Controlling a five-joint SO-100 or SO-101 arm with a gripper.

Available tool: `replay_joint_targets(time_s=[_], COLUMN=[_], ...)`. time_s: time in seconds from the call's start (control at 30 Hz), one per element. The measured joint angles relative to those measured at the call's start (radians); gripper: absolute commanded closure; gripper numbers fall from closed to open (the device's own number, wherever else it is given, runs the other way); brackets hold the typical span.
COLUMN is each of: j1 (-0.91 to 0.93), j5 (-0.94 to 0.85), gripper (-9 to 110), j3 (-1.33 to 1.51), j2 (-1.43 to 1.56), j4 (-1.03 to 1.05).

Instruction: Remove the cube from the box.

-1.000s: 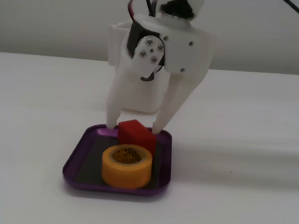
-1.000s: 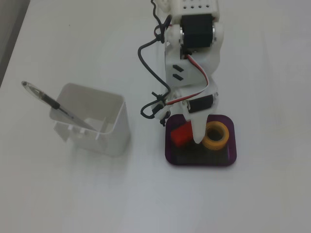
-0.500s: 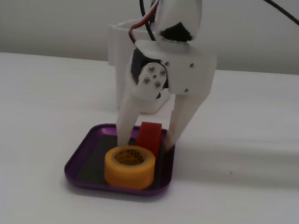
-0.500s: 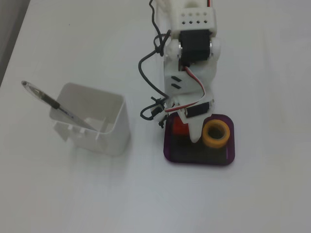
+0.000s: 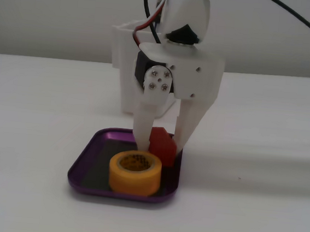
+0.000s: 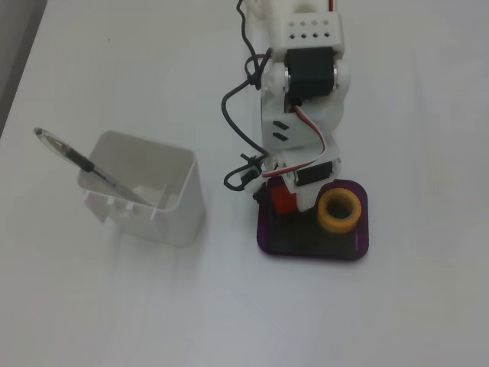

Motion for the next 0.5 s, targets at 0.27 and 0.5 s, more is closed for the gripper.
replay_joint_targets(time_s=[0.27, 0.5], j1=[0.003, -0.006], j5=[0.009, 0.063], gripper=[102, 102], j3=[-0.064, -0.173], j2=[0.080, 0.345], j4=[0.083, 0.276])
